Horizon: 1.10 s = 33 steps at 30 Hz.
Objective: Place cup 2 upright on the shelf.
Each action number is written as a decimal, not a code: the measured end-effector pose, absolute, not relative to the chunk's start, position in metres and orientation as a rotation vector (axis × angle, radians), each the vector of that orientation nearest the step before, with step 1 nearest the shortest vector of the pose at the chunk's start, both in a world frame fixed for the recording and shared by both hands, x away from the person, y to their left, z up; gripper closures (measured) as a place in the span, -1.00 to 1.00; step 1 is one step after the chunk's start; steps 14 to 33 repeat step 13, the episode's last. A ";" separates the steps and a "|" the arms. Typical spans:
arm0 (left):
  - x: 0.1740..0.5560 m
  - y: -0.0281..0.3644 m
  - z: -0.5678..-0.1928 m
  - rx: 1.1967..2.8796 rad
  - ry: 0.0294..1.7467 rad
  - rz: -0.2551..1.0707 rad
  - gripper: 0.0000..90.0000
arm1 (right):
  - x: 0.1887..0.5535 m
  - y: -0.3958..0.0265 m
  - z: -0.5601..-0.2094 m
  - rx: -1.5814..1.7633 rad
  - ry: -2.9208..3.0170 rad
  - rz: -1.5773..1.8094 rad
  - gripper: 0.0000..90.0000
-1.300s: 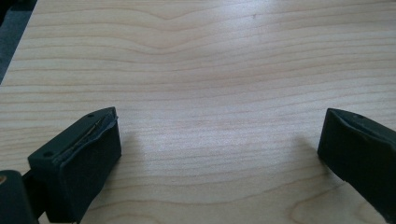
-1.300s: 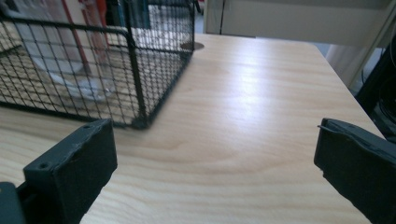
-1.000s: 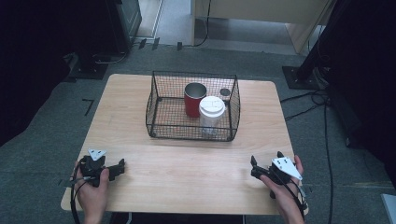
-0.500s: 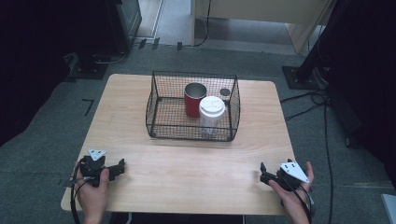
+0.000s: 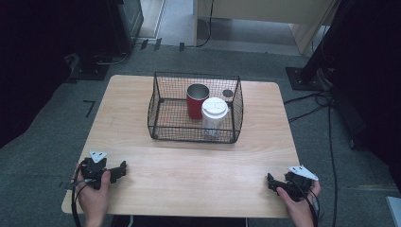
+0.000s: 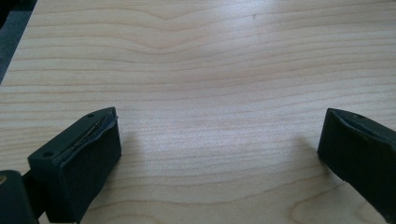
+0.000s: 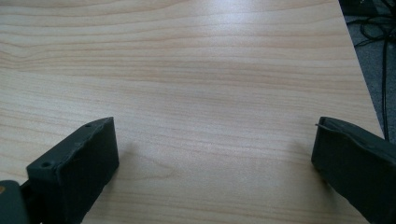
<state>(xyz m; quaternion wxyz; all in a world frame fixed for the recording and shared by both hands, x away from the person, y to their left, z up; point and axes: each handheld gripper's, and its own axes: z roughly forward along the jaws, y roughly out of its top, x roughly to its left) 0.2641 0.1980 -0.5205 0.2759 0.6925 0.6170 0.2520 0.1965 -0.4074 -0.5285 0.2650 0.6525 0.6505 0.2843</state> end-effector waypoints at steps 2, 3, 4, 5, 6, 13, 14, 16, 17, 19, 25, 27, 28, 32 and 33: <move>0.264 0.198 -0.520 1.862 1.658 0.675 -1.00 | 0.197 -0.407 -0.529 1.767 1.753 0.766 -1.00; 0.264 0.198 -0.520 1.863 1.658 0.675 -1.00 | 0.198 -0.407 -0.529 1.769 1.752 0.765 -1.00; 0.264 0.198 -0.520 1.863 1.658 0.675 -1.00 | 0.198 -0.407 -0.529 1.768 1.752 0.764 -1.00; 0.264 0.198 -0.520 1.863 1.658 0.676 -1.00 | 0.198 -0.407 -0.529 1.769 1.750 0.765 -1.00; 0.264 0.198 -0.520 1.863 1.658 0.676 -1.00 | 0.198 -0.407 -0.529 1.768 1.752 0.765 -1.00; 0.264 0.198 -0.520 1.862 1.657 0.676 -1.00 | 0.200 -0.407 -0.529 1.771 1.752 0.765 -1.00; 0.264 0.198 -0.520 1.862 1.657 0.676 -1.00 | 0.200 -0.407 -0.529 1.771 1.752 0.765 -1.00; 0.264 0.198 -0.520 1.862 1.657 0.676 -1.00 | 0.200 -0.407 -0.529 1.771 1.752 0.765 -1.00; 0.264 0.198 -0.520 1.862 1.657 0.676 -1.00 | 0.200 -0.407 -0.529 1.771 1.752 0.765 -1.00; 0.264 0.198 -0.520 1.862 1.657 0.676 -1.00 | 0.200 -0.407 -0.529 1.771 1.752 0.765 -1.00; 0.264 0.198 -0.520 1.862 1.657 0.676 -1.00 | 0.200 -0.407 -0.529 1.771 1.752 0.765 -1.00; 0.264 0.198 -0.520 1.862 1.657 0.676 -1.00 | 0.200 -0.407 -0.529 1.771 1.752 0.765 -1.00; 0.264 0.198 -0.520 1.862 1.657 0.676 -1.00 | 0.200 -0.407 -0.529 1.771 1.752 0.765 -1.00; 0.264 0.198 -0.520 1.862 1.657 0.676 -1.00 | 0.200 -0.407 -0.529 1.771 1.752 0.765 -1.00; 0.264 0.198 -0.520 1.862 1.657 0.676 -1.00 | 0.200 -0.407 -0.529 1.771 1.752 0.765 -1.00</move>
